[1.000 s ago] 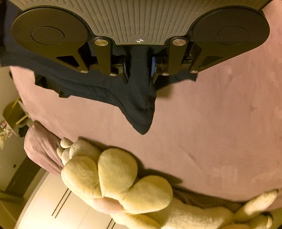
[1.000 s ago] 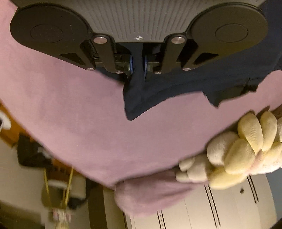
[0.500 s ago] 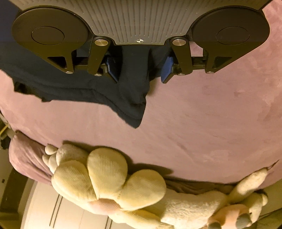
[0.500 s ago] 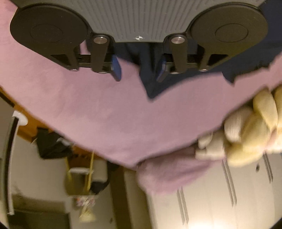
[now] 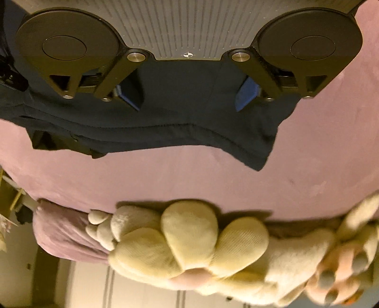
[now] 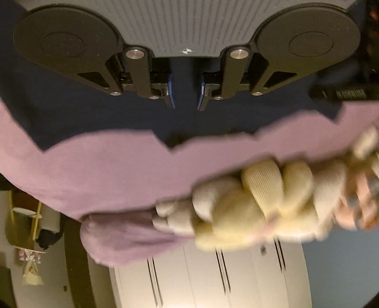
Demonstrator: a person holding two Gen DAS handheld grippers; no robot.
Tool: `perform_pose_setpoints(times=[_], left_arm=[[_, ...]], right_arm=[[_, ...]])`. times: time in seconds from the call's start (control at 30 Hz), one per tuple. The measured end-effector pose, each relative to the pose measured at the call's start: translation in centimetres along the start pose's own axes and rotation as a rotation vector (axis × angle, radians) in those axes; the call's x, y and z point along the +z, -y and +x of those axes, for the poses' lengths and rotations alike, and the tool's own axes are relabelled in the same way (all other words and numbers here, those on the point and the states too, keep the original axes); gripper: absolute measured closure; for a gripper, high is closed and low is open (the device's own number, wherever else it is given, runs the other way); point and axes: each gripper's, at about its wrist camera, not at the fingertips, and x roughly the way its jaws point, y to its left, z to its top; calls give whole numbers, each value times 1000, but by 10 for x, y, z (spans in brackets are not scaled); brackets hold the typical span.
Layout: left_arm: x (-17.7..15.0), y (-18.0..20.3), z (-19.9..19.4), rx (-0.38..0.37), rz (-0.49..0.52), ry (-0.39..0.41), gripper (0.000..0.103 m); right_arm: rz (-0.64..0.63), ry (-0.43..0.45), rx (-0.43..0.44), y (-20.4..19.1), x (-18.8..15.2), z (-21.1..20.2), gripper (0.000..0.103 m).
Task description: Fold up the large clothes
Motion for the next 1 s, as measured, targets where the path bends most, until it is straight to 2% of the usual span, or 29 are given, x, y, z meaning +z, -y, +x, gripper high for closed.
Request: perform_pose_setpoints(times=[0.1,0.17,0.23,0.3,0.33,0.43,0.5,0.57,0.7,0.83,1.0], left_arm=[[-4,-1,8,3,16,12,5],[2,-6,6,-10,9,8,5],[5,-12,1,1,43,25,7],[3,-21,-4,29,81,47,6],[0,-26,-3,43,74,45,6],[-1,-37,9,15,-11,13,3],[-2,-33,15,27,-1,8,2],[-2,-33,19,24,-5,2,1],[-2,-45,23,-15,-75,-14,0],[1,-46,21,-8,-74,-24,0],[8,-64,7,0,-125,-122,0]], right_arm=[[26,-37,-5,10,-17,19,87],[33,-49,2,12,-13,20,87],[23,-51,-7,14,-6,17,87],[24,-22,-64,28,4,11,87],[34,-5,-106,42,7,5,87],[39,-5,-233,83,7,-7,87],[67,-4,-263,107,-1,-11,87],[119,11,-227,119,-11,-10,87],[108,38,-229,118,-21,-1,87],[158,44,-189,129,-21,-2,87],[144,15,-223,122,-8,-7,83]])
